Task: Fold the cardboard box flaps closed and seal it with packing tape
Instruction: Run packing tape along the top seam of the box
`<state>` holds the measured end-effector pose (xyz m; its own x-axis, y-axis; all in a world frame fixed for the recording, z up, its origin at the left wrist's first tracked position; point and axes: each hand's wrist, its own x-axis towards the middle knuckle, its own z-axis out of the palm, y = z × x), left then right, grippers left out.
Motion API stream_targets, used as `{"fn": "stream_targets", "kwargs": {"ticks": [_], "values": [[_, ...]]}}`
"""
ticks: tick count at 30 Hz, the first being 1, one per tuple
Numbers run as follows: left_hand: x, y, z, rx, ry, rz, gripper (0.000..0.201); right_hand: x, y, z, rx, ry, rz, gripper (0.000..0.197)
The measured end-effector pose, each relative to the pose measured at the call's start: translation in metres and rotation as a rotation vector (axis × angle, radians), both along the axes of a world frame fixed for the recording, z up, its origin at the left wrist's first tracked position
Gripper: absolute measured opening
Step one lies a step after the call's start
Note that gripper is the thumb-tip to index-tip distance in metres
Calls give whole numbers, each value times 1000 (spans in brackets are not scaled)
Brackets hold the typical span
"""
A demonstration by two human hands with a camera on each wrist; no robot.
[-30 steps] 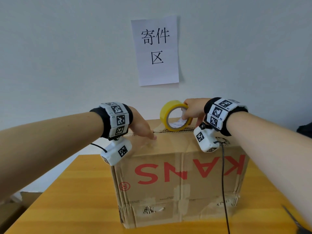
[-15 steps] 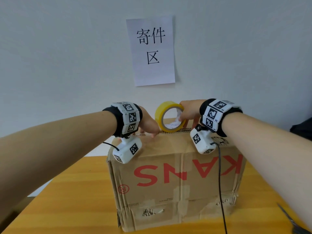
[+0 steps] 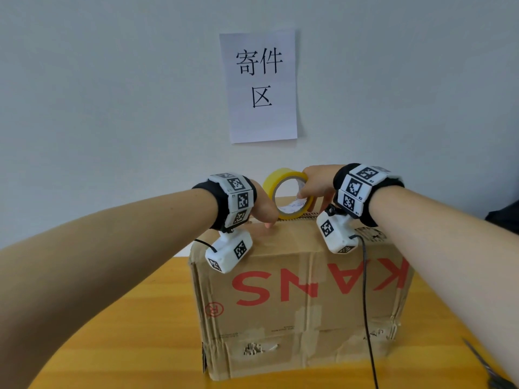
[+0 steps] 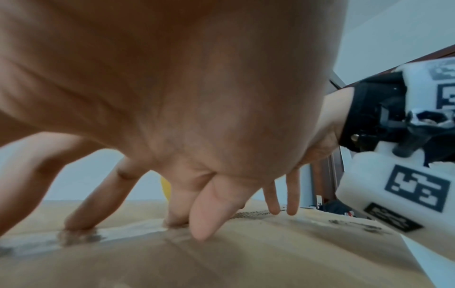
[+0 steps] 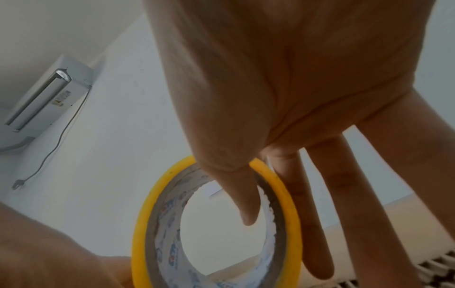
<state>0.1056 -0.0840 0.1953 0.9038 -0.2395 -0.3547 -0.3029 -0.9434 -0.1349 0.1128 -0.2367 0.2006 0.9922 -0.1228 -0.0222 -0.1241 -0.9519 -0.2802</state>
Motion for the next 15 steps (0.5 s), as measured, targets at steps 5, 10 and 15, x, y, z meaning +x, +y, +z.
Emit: {"fn": "stream_targets", "kwargs": {"ticks": [5, 10, 15], "values": [[-14, -7, 5, 128, -86, -68, 51, -1, -1, -3, 13, -25, -15, 32], [-5, -9, 10, 121, -72, -46, 57, -6, 1, -3, 38, -80, -52, 29], [2, -8, 6, 125, -87, -47, 50, -9, 9, -5, -30, -47, -85, 25]]}}
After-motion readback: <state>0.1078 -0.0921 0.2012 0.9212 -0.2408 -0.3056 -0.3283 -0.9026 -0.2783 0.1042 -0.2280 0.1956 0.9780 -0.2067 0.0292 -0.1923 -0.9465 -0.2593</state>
